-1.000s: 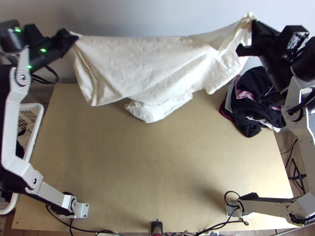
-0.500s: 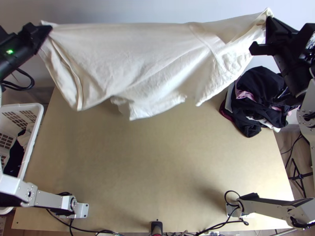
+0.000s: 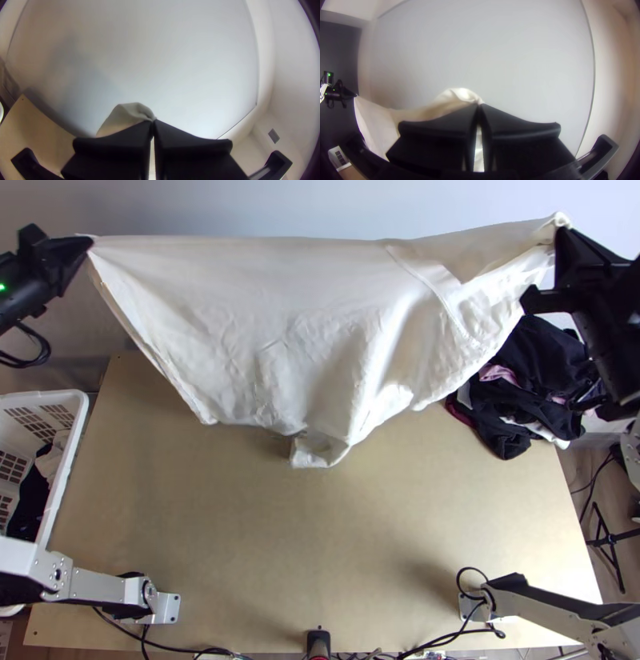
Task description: Fold the t-shirt
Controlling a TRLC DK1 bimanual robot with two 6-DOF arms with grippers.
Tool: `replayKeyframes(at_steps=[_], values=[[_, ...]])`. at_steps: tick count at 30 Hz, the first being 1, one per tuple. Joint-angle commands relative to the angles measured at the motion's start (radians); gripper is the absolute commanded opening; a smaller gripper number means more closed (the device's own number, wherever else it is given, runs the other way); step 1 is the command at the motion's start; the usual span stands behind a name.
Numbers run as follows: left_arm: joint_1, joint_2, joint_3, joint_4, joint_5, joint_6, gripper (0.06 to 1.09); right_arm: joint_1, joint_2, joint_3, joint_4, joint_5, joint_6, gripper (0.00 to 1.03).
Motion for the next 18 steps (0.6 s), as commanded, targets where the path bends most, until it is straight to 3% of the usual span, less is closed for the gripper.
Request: replayKeyframes(at_steps=[1,12,18], values=[[0.017,-0.005,-0.002,-0.012,0.013,-0.017,0.1,0.017,-0.03,-0.039,-0.002,0.0,-0.009,0.03],[0.042,0.015,0.016,0.013,0.001,-0.014,0.1,0.008,0.013,-0.05,0.046,0.0,-0.038,0.03],[0.025,0.055,0.03,0.1,-0.097,-0.028,0.1,-0.012,0.145,0.033,0.107,0.001,-0.047,0.03]])
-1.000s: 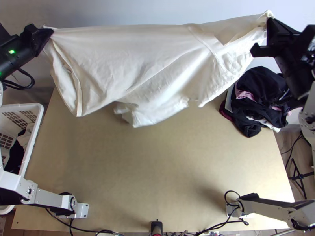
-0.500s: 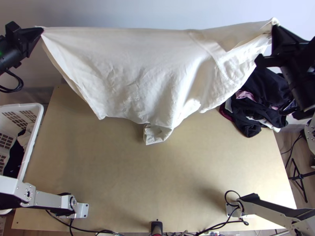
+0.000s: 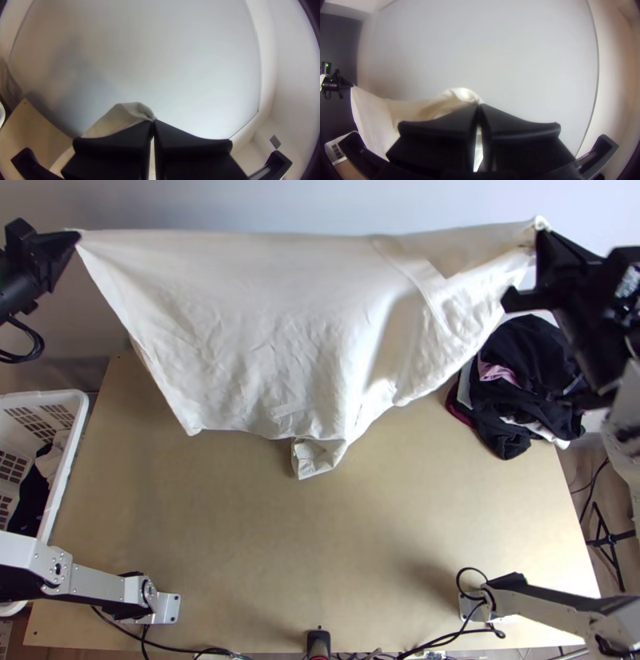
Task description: Fold the t-shirt
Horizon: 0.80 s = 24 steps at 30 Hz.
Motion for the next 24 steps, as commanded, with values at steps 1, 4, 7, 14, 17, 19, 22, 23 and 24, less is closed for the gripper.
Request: replayKeyframes(at_steps=[1,4,7,14,17,19,22,23,24], values=[[-0.008,0.043,0.013,0.095,-0.091,-0.007,0.1,-0.022,0.12,0.065,0.073,0.002,-0.013,0.03],[-0.007,0.083,0.014,0.156,-0.152,0.033,0.1,-0.037,0.182,0.088,0.104,0.005,-0.026,0.03],[0.01,0.14,0.045,0.19,-0.232,0.062,0.1,-0.069,0.265,0.169,0.11,0.01,-0.027,0.03],[0.048,0.206,0.059,0.327,-0.456,0.056,0.1,-0.131,0.475,0.436,0.162,0.094,-0.035,0.03],[0.045,0.197,0.059,0.396,-0.508,0.052,0.1,-0.125,0.488,0.434,0.259,0.154,-0.05,0.03],[0.039,0.172,0.059,0.428,-0.523,0.052,0.1,-0.111,0.482,0.436,0.282,0.188,-0.059,0.03],[0.031,0.126,0.059,0.439,-0.529,0.065,0.1,-0.091,0.448,0.428,0.31,0.241,-0.061,0.03],[0.028,0.105,0.052,0.439,-0.529,0.082,0.1,-0.083,0.426,0.414,0.308,0.243,-0.064,0.03],[0.027,0.08,0.045,0.437,-0.528,0.089,0.1,-0.069,0.397,0.393,0.31,0.243,-0.076,0.03]])
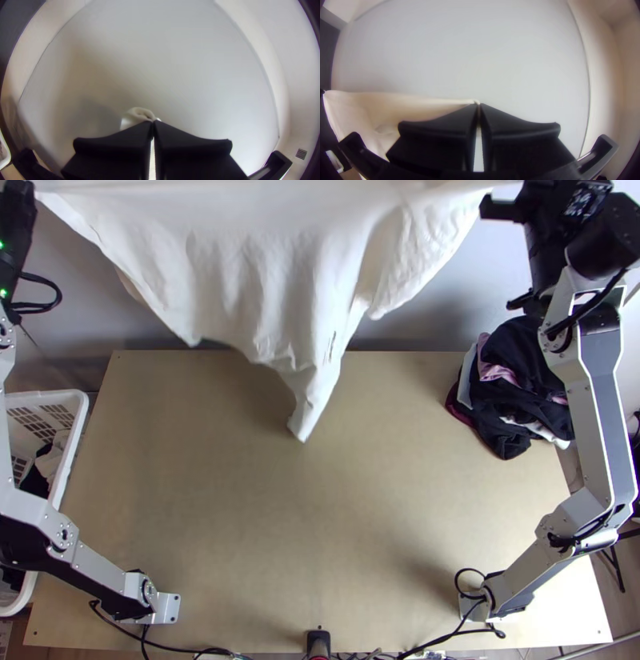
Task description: Fold the t-shirt
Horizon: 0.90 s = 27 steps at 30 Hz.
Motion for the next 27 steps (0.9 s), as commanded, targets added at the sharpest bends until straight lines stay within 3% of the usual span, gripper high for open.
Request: replayKeyframes(at_steps=[1,6,13,18,23,27], values=[[-0.006,-0.099,-0.021,0.047,-0.051,0.037,0.1,0.041,-0.071,-0.025,0.053,0.07,-0.028,0.03],[-0.006,-0.234,-0.072,-0.036,-0.005,0.081,0.1,0.119,-0.266,-0.18,0.016,0.067,-0.059,0.03],[-0.045,-0.564,-0.34,-0.03,0.111,0.104,0.1,0.231,-0.565,-0.44,-0.01,0.067,-0.095,0.03],[-0.157,-0.765,-0.466,-0.106,0.182,0.113,0.09,0.315,-0.721,-0.501,-0.168,0.069,-0.088,0.03],[-0.166,-0.952,-0.629,-0.218,0.309,0.113,0.1,0.366,-0.925,-0.662,-0.356,0.067,-0.071,0.03],[-0.166,-1.047,-0.684,-0.335,0.366,0.173,0.1,0.375,-1.045,-0.703,-0.543,0.061,-0.063,0.03]])
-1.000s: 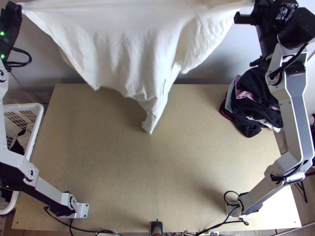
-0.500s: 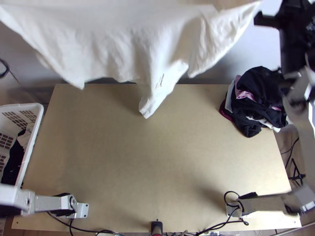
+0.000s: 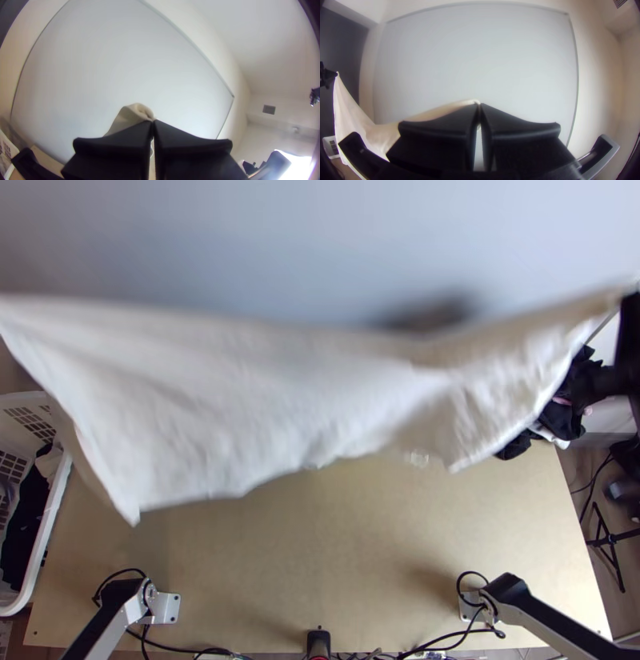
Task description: Fold the t-shirt
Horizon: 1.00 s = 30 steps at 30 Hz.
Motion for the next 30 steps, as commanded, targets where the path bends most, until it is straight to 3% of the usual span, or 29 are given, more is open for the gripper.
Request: replayKeyframes(at_steps=[1,6,10,17,23,30], values=[[-0.029,-0.213,-0.137,-0.179,0.109,0.065,0.1,0.053,-0.235,-0.11,-0.29,-0.015,0.011,0.03],[-0.045,-0.31,-0.141,-0.315,0.158,0.079,0.09,0.067,-0.279,-0.018,-0.56,-0.084,0.054,0.03],[-0.044,-0.368,-0.132,-0.384,0.204,0.076,0.1,0.063,-0.274,0.094,-0.682,-0.107,0.093,0.03],[-0.038,-0.39,-0.022,-0.426,0.173,0.036,0.09,0.062,-0.109,0.507,-0.84,-0.107,0.12,0.03],[-0.027,-0.353,0.145,-0.424,0.086,0.018,0.09,0.033,-0.067,0.624,-0.837,-0.107,0.128,0.03],[-0.03,-0.314,0.228,-0.404,0.009,0.025,0.09,-0.012,-0.072,0.663,-0.688,-0.107,0.12,0.03]])
